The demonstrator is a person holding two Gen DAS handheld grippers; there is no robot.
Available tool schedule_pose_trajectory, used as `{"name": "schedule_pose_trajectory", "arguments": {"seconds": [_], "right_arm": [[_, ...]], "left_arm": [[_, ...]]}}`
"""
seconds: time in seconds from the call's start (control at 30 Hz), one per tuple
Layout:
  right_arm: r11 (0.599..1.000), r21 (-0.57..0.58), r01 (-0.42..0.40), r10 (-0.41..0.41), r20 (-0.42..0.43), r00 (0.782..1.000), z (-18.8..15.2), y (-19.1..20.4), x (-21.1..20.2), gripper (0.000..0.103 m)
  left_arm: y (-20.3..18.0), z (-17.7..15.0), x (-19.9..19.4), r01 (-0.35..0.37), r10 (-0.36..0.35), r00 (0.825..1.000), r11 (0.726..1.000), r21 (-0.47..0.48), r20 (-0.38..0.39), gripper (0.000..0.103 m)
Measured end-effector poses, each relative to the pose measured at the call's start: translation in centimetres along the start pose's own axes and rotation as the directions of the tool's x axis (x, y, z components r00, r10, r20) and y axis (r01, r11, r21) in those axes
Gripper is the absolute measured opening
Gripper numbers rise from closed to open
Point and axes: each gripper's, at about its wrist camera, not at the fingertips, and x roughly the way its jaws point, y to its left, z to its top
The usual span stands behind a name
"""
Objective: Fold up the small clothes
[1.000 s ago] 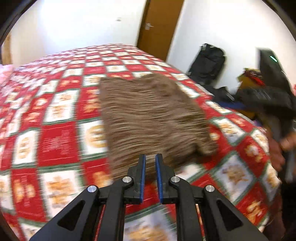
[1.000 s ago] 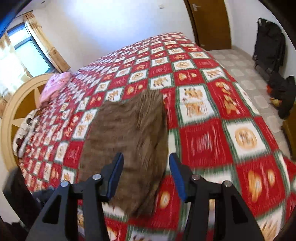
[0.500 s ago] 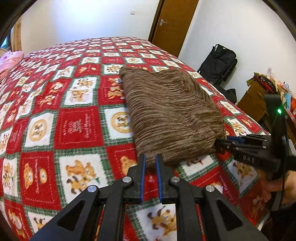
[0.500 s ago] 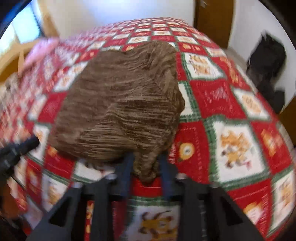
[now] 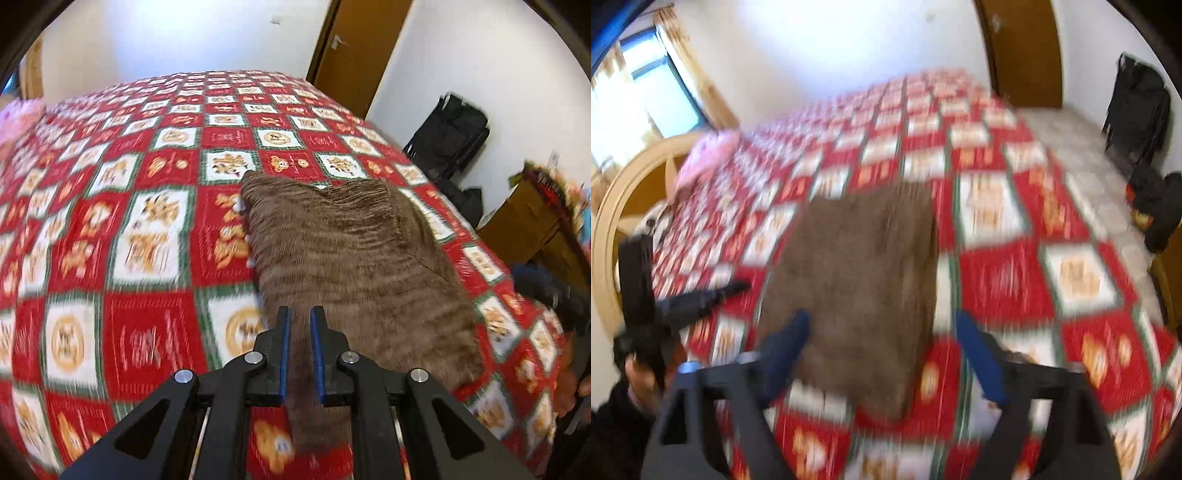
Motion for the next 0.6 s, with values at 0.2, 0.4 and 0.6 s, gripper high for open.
{"name": "schedule_pose_trajectory", "arguments": {"seconds": [0.2,0.4,0.6], "right_arm": [[0.988,-0.034,0.151,-0.152,-0.032,0.988,4.9,0.8,7.7,0.029],[0.991,-0.071,0.112,-0.120,-0.135,0.983,5.4,1.1,13.8,0.021],[0.983,-0.117,0.143,-0.154,-0.085,0.984,5.5,2.4,15.0,0.023]], "left_arm": [[-0.5,2.8,4.4,-0.084,0.081,0.995,0.995,-0.046,-0.066,0.011],[-0.9,3.1,6.5,-0.186,0.185,0.981,0.982,-0.018,-0.059,0.011],[-0.4,2.5,6.7,-0.296,0.296,0.955,0.955,-0.018,-0.013,0.012]]}}
